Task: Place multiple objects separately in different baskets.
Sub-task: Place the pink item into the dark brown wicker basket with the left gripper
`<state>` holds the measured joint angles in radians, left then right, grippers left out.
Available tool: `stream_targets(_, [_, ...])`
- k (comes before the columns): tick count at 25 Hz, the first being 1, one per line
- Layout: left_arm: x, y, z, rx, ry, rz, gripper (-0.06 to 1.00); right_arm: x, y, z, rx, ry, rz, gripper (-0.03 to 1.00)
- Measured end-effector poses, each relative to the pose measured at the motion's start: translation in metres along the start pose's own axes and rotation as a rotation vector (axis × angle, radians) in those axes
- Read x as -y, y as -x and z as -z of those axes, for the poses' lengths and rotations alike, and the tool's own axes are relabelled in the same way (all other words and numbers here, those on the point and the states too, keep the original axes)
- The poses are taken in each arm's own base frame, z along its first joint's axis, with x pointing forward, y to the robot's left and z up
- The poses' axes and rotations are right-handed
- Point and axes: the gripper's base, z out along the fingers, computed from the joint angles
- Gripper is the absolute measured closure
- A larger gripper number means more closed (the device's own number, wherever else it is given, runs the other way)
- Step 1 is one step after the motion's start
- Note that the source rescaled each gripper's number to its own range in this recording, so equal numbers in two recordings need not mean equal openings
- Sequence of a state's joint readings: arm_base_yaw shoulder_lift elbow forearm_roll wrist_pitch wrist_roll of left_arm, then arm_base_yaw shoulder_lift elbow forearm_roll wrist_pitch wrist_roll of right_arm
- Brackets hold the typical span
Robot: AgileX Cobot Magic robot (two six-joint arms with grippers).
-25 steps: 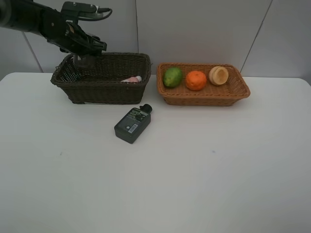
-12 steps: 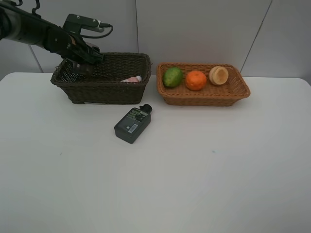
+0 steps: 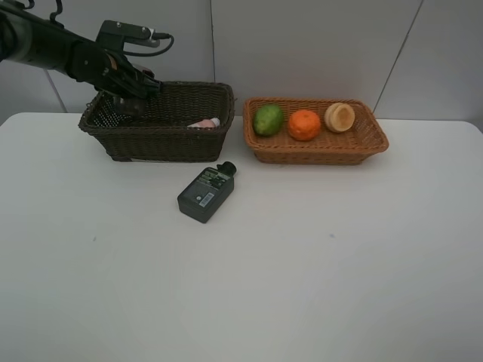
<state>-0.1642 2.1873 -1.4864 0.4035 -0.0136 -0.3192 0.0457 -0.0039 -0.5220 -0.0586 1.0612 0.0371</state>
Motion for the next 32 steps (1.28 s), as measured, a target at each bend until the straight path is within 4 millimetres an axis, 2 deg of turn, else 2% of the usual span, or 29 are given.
stream_targets(1, [0.0, 0.0, 0.0, 0.003, -0.001, -0.006, 0.6, 0.0, 0.0, 0.0, 0.0, 0.0, 0.0, 0.15])
stream_targets(4, [0.0, 0.001, 0.0, 0.009, -0.003, -0.009, 0.4, 0.0, 0.0, 0.0, 0.0, 0.0, 0.0, 0.15])
stream_targets(6, [-0.001, 0.001, 0.0, 0.011, -0.002, -0.008, 0.35, 0.0, 0.0, 0.0, 0.0, 0.0, 0.0, 0.15])
stream_targets(27, [-0.003, 0.001, 0.0, 0.007, 0.004, -0.006, 0.34, 0.0, 0.0, 0.0, 0.0, 0.0, 0.0, 0.15])
stream_targets(32, [-0.009, 0.015, 0.021, -0.044, 0.05, -0.003, 0.34, 0.0, 0.0, 0.0, 0.0, 0.0, 0.0, 0.15])
